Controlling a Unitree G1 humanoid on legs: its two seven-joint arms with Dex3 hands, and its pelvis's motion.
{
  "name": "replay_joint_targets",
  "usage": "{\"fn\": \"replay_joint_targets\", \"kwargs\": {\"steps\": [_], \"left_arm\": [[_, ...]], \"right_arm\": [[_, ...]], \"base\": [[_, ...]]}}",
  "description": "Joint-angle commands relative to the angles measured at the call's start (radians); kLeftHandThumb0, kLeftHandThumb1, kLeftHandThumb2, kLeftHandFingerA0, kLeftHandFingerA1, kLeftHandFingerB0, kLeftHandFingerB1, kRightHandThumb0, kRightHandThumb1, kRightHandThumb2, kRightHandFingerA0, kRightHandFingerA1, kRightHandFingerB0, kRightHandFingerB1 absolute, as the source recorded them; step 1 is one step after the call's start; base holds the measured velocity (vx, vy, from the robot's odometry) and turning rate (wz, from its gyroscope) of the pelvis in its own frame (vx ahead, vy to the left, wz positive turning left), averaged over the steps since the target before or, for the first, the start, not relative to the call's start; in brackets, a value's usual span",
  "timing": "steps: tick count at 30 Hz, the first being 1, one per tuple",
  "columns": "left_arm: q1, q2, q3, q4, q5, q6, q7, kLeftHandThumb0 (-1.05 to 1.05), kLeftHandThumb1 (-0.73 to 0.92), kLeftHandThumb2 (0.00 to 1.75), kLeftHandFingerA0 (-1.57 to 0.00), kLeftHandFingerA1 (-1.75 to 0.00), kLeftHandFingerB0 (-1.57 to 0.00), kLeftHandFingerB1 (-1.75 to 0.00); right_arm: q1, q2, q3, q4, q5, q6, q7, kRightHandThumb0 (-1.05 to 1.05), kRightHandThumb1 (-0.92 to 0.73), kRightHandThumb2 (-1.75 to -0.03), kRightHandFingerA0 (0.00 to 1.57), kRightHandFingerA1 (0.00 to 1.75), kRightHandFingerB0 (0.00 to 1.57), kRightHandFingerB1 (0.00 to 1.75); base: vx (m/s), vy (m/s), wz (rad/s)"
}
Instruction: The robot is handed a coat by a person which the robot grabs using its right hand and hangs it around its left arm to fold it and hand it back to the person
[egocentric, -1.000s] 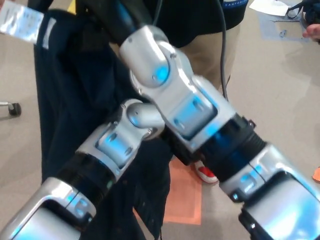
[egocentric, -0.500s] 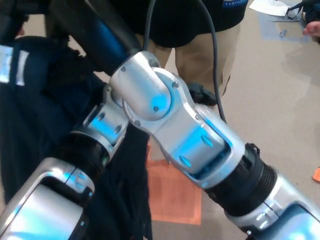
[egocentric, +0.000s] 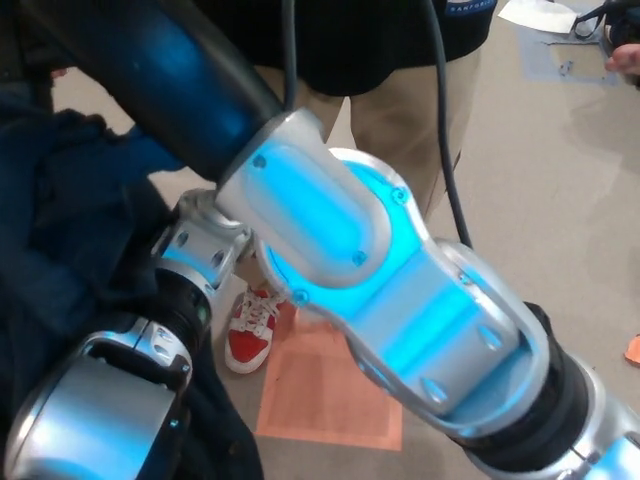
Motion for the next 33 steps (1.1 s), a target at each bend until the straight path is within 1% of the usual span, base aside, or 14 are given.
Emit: {"fn": "replay_joint_targets", "kwargs": {"steps": [1,3,11,12,13,17,18,20,25,26,27,28,32,33], "left_arm": [[0.017,0.052,0.108,0.131,-0.033,-0.143,0.121,-0.99,0.74,0.63,-0.36,-0.43,-0.43,-0.43],[0.013,0.063,0.143,0.123,-0.053,-0.132,0.122,-0.87,0.62,0.58,-0.45,-0.38,-0.5,-0.38],[-0.004,0.058,0.207,0.072,-0.066,-0.068,0.131,-0.79,0.62,0.58,-0.43,-0.35,-0.48,-0.36],[0.005,0.13,0.228,0.095,-0.072,-0.136,0.075,-0.84,0.66,0.98,-0.09,-0.43,-0.08,-0.4],[0.003,0.171,0.23,0.104,-0.063,-0.161,0.046,-0.74,0.65,1.0,-0.05,-0.41,-0.04,-0.36],[-0.005,0.197,0.218,0.1,-0.044,-0.158,0.033,-0.75,0.65,1.01,-0.05,-0.41,-0.04,-0.35],[0.004,0.213,0.219,0.102,-0.043,-0.168,0.023,-0.77,0.64,1.01,-0.05,-0.41,-0.04,-0.35],[0.016,0.226,0.22,0.1,-0.042,-0.175,0.014,-0.75,0.65,1.02,-0.04,-0.38,-0.04,-0.33],[0.033,0.249,0.228,0.098,-0.043,-0.172,0.012,-0.73,0.66,1.02,-0.04,-0.39,-0.04,-0.33],[0.033,0.255,0.229,0.102,-0.043,-0.171,0.014,-0.73,0.84,0.67,-0.11,-0.27,-0.09,-0.25],[0.034,0.258,0.23,0.103,-0.042,-0.171,0.013,-0.73,0.84,0.67,-0.11,-0.27,-0.09,-0.25],[0.041,0.266,0.234,0.105,-0.043,-0.173,0.015,-0.75,0.66,1.02,-0.05,-0.4,-0.04,-0.34],[0.048,0.278,0.233,0.108,-0.036,-0.18,0.014,-0.75,0.66,1.02,-0.05,-0.4,-0.04,-0.34],[0.048,0.283,0.237,0.109,-0.037,-0.178,0.015,-0.76,0.85,0.67,-0.12,-0.27,-0.09,-0.25]], "right_arm": [[-0.107,0.347,-0.005,-0.205,0.174,0.212,0.031,-0.43,-0.84,-0.65,0.9,1.75,0.68,1.58],[-0.116,0.346,-0.008,-0.207,0.176,0.221,0.03,-0.43,-0.84,-0.65,0.9,1.75,0.68,1.58],[-0.139,0.342,-0.016,-0.212,0.181,0.247,0.022,-0.43,-0.84,-0.65,0.9,1.75,0.68,1.58],[0.129,0.026,-0.46,-0.488,0.308,0.361,0.108,-0.38,-0.9,-0.67,0.92,1.75,0.64,1.75],[0.258,-0.108,-0.685,-0.589,0.379,0.396,0.137,-0.34,-0.89,-0.66,0.86,1.75,0.61,1.75],[0.299,-0.172,-0.803,-0.511,0.416,0.342,0.151,-0.32,-0.91,-0.66,0.86,1.75,0.62,1.75],[0.322,-0.244,-0.862,-0.439,0.415,0.296,0.181,-0.31,-0.91,-0.65,0.82,1.75,0.61,1.75],[0.333,-0.29,-0.912,-0.383,0.426,0.273,0.194,-0.31,-0.9,-0.64,0.8,1.75,0.61,1.75],[0.32,-0.349,-1.026,-0.279,0.471,0.249,0.183,-0.31,-0.89,-0.64,0.81,1.75,0.62,1.75],[0.312,-0.362,-1.042,-0.267,0.472,0.251,0.18,-0.32,-0.88,-0.64,0.81,1.75,0.62,1.75],[0.307,-0.366,-1.051,-0.265,0.476,0.257,0.176,-0.32,-0.88,-0.64,0.81,1.75,0.62,1.75],[0.294,-0.379,-1.074,-0.245,0.485,0.256,0.171,-0.32,-0.88,-0.64,0.82,1.75,0.62,1.75],[0.274,-0.397,-1.121,-0.231,0.514,0.288,0.16,-0.33,-0.87,-0.65,0.84,1.75,0.63,1.75],[0.283,-0.399,-1.139,-0.234,0.539,0.295,0.168,-0.32,-0.87,-0.64,0.82,1.75,0.64,1.75]], "base": [[0.0,0.0,0.0],[0.0,0.0,0.0],[0.0,0.0,0.0],[0.0,0.0,0.0],[0.0,0.0,0.0],[0.0,0.0,0.0],[0.0,0.0,0.0],[0.0,0.0,0.0],[0.0,0.0,0.0],[0.0,0.0,0.0],[0.0,0.0,0.0],[0.0,0.0,0.0],[0.0,0.0,0.0],[0.0,0.0,0.0]]}}
